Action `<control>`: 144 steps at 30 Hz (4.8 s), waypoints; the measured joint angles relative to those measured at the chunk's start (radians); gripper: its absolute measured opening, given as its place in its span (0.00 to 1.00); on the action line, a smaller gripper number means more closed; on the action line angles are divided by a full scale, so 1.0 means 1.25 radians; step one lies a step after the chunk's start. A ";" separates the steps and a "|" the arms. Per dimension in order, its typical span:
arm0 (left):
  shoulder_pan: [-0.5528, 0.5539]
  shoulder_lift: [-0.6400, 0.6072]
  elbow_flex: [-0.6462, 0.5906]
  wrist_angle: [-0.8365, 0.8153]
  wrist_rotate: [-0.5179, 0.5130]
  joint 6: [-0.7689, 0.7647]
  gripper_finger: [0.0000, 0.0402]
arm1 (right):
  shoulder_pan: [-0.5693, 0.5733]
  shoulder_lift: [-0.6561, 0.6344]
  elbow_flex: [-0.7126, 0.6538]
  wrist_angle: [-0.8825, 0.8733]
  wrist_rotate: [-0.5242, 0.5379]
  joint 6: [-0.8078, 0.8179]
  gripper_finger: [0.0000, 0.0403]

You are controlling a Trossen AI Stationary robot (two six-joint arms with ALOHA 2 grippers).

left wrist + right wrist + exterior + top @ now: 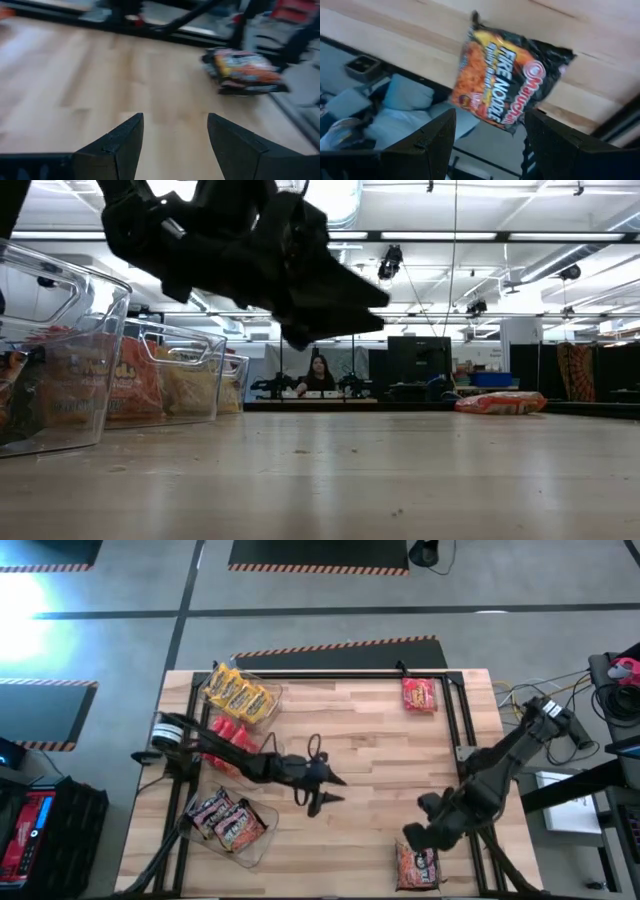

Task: Sort Maruchan noodles
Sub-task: Put the black noodles pack into the bottom transparent bin

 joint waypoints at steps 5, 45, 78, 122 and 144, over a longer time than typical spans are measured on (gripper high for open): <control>-0.022 0.096 0.097 0.013 0.065 0.014 0.51 | 0.050 0.074 0.015 -0.010 -0.047 0.021 0.56; -0.040 0.314 0.307 -0.008 0.111 -0.036 0.51 | 0.010 0.151 -0.190 0.224 0.235 -0.123 0.56; -0.006 0.294 0.307 -0.048 0.189 -0.024 0.51 | 0.083 0.300 0.088 0.080 0.311 0.045 0.56; -0.096 0.279 0.306 -0.142 0.188 0.066 0.42 | 0.100 0.376 0.006 0.210 0.633 -0.077 0.56; -0.094 0.279 0.306 -0.133 0.124 0.069 0.42 | 0.067 0.376 -0.007 0.228 0.667 -0.118 0.45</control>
